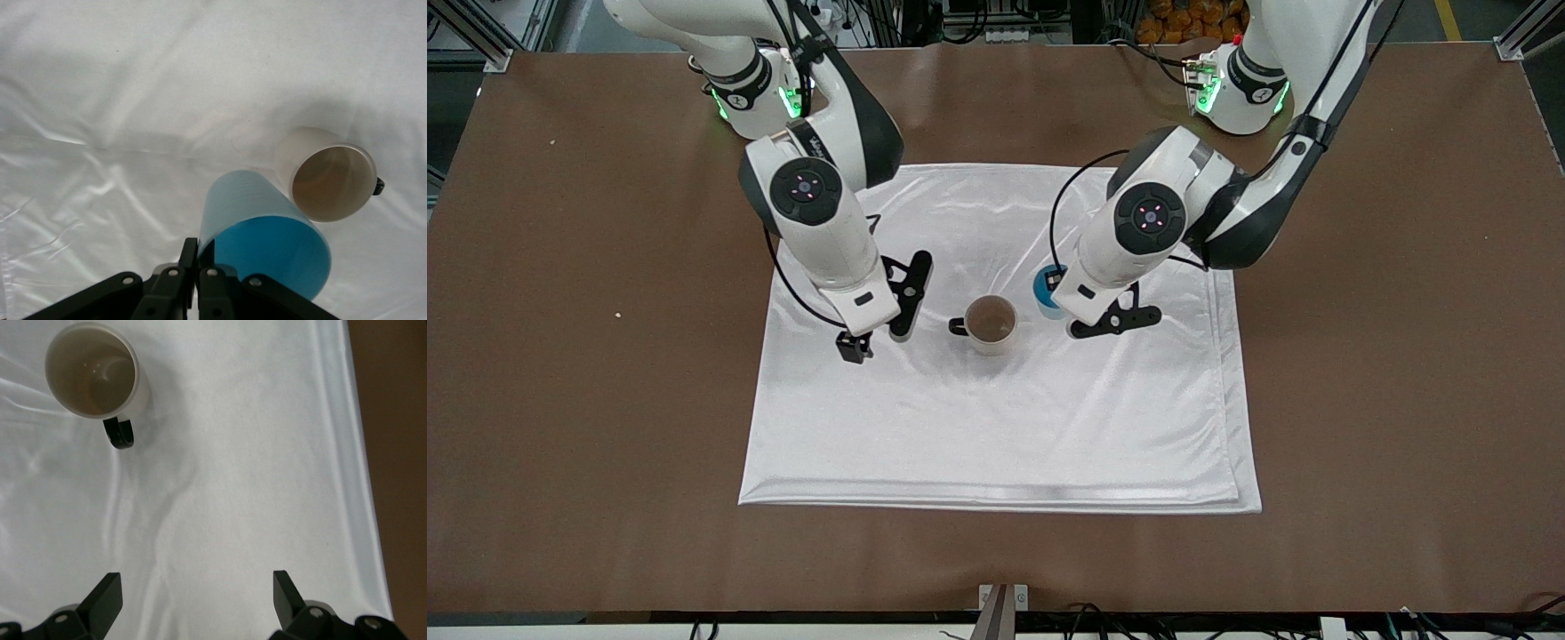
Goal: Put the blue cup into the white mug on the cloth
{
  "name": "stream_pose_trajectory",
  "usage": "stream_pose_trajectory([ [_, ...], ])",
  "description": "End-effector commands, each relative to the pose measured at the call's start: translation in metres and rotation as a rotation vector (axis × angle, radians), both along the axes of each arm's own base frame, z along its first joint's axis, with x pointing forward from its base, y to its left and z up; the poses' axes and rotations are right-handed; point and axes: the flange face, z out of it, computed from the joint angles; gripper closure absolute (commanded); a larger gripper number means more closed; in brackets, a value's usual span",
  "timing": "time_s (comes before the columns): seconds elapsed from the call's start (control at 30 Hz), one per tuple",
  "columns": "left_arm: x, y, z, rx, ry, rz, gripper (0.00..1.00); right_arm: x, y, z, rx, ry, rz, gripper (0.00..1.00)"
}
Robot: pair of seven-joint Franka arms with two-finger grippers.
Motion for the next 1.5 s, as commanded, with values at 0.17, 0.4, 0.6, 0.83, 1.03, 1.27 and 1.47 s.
stream_pose_trajectory([
  [0.17,-0.010,-0.046,-0.010,-0.045,-0.004,0.015,1.00,0.008,-0.084,0.077,-0.007,-0.035,-0.071,0.00],
  [0.4,-0.019,-0.067,-0.025,-0.067,-0.019,-0.007,1.00,0.006,-0.147,0.115,-0.015,-0.005,-0.178,0.00],
  [0.6,-0.019,-0.071,-0.039,-0.070,-0.018,-0.012,1.00,0.011,-0.191,0.132,-0.010,-0.023,-0.235,0.00],
  [0.83,-0.019,-0.079,-0.053,-0.092,-0.033,-0.017,1.00,0.017,-0.235,0.140,-0.022,-0.036,-0.304,0.00],
  [1.03,-0.016,-0.080,-0.060,-0.099,-0.049,-0.016,1.00,0.020,-0.278,0.146,-0.026,-0.035,-0.379,0.00],
  [1.27,-0.014,-0.080,-0.065,-0.105,-0.052,-0.010,1.00,0.027,-0.301,0.161,-0.022,-0.067,-0.437,0.00],
  [1.47,-0.011,-0.079,-0.066,-0.102,-0.070,-0.012,1.00,0.029,-0.313,0.163,-0.014,-0.069,-0.463,0.00],
])
